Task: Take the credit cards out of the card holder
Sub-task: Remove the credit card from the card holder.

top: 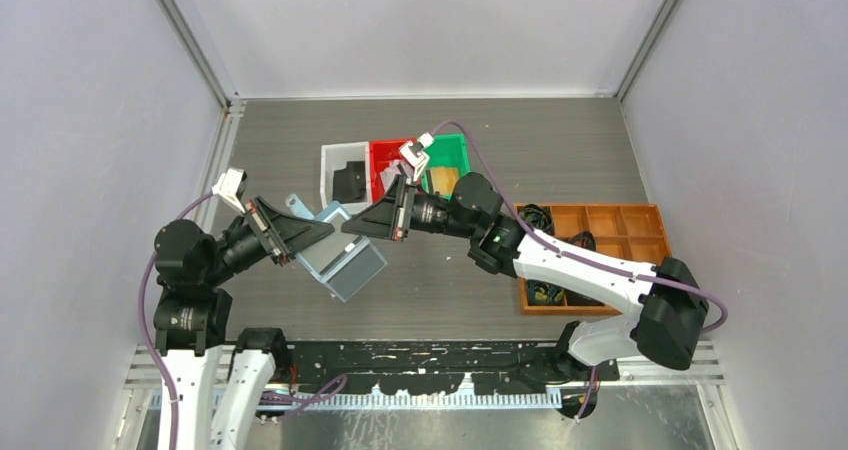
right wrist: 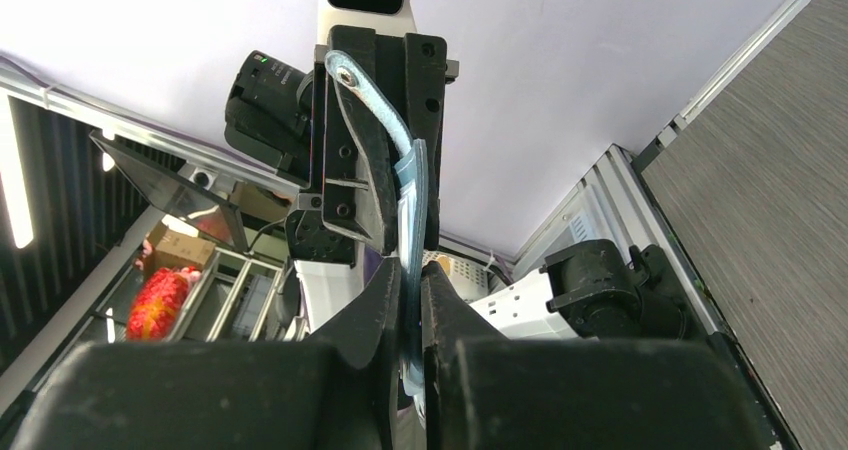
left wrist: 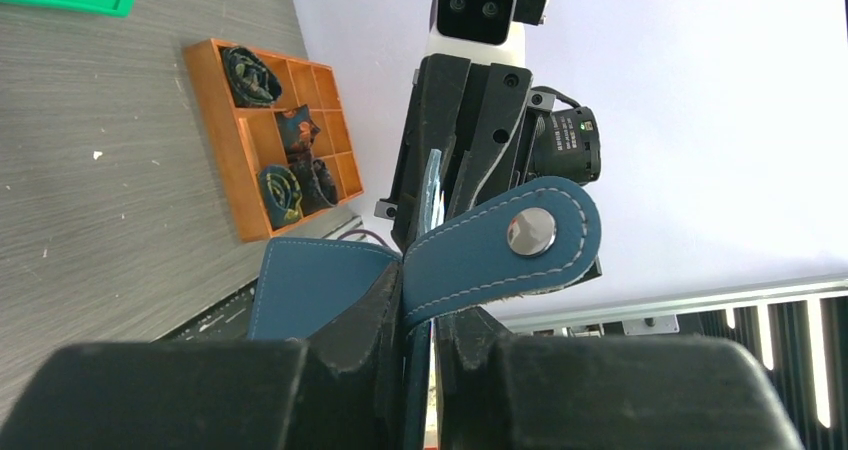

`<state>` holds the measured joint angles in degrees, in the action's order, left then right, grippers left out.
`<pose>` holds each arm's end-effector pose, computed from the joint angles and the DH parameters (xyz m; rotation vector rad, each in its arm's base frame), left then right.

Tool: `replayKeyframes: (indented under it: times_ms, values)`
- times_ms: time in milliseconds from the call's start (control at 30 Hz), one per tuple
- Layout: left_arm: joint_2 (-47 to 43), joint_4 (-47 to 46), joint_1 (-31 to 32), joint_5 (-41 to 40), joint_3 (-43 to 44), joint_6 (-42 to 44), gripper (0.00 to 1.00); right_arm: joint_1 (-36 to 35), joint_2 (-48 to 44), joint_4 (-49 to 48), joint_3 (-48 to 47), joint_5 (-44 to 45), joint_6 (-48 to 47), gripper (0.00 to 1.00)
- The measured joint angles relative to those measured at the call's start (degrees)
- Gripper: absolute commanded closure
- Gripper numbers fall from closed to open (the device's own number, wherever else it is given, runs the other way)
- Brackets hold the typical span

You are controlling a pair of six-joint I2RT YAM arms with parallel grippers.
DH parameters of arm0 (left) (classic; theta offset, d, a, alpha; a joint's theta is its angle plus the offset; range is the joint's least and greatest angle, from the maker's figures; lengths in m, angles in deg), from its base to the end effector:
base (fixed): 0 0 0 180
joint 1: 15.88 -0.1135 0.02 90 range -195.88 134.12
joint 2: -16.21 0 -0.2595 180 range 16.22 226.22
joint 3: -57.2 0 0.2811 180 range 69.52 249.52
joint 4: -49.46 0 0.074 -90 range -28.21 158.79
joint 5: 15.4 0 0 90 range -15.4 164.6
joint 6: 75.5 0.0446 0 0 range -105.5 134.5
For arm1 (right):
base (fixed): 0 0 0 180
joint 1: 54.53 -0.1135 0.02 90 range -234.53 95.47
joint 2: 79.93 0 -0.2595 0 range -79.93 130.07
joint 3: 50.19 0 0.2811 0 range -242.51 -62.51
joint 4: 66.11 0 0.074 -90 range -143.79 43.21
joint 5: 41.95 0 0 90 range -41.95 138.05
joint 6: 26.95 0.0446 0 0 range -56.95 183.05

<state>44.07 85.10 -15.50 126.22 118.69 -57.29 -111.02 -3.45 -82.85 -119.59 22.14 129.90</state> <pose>0.1260 -0.0358 0.3869 -0.3478 1.8454 -1.6326 0.1774 0.3032 0.3503 -0.3139 1.7686 1.9963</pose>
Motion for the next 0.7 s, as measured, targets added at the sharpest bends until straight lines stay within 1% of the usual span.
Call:
replayKeyframes:
  times_ms: [67,100,133,167,233,300,333,367,467,567,700]
  values:
    - [0.0,-0.2,0.0,0.0,0.0,0.0,0.91,0.1,-0.1,-0.2,0.3,0.0,0.3,0.94]
    - [0.1,-0.3,0.0,0.0,0.0,-0.1,0.95,0.1,-0.2,-0.5,0.5,0.0,0.5,0.88]
    - [0.2,-0.4,0.1,0.1,0.0,-0.1,0.99,0.2,-0.4,-0.6,0.8,0.0,0.7,0.79]
    - [0.2,-0.4,0.3,0.2,0.0,0.0,1.00,0.2,-0.6,-0.7,1.0,0.0,0.8,0.70]
    - [0.3,-0.4,0.5,0.5,0.0,-0.1,1.00,0.3,-1.0,-0.6,1.4,0.1,0.9,0.58]
    - [0.3,-0.8,0.5,0.2,0.0,0.0,1.00,0.4,-1.4,0.2,1.7,0.2,0.9,0.42]
    - [0.3,-0.8,0.5,-0.2,0.0,0.2,1.00,0.4,-1.7,0.9,1.7,0.4,0.8,0.37]
    - [0.4,-0.7,0.5,-0.7,0.0,0.5,1.00,0.5,-2.1,1.8,1.7,1.0,0.6,0.34]
    - [0.5,0.7,0.4,-3.2,0.3,2.5,1.00,0.5,-5.0,6.7,1.7,4.9,-1.1,0.33]
    - [0.5,4.0,0.4,-8.0,1.0,6.1,1.00,0.5,-10.2,12.6,1.8,11.2,-2.3,0.39]
    - [-0.2,7.2,0.3,-14.7,1.1,9.4,1.00,0.0,-16.4,13.9,2.4,17.3,-0.9,0.40]
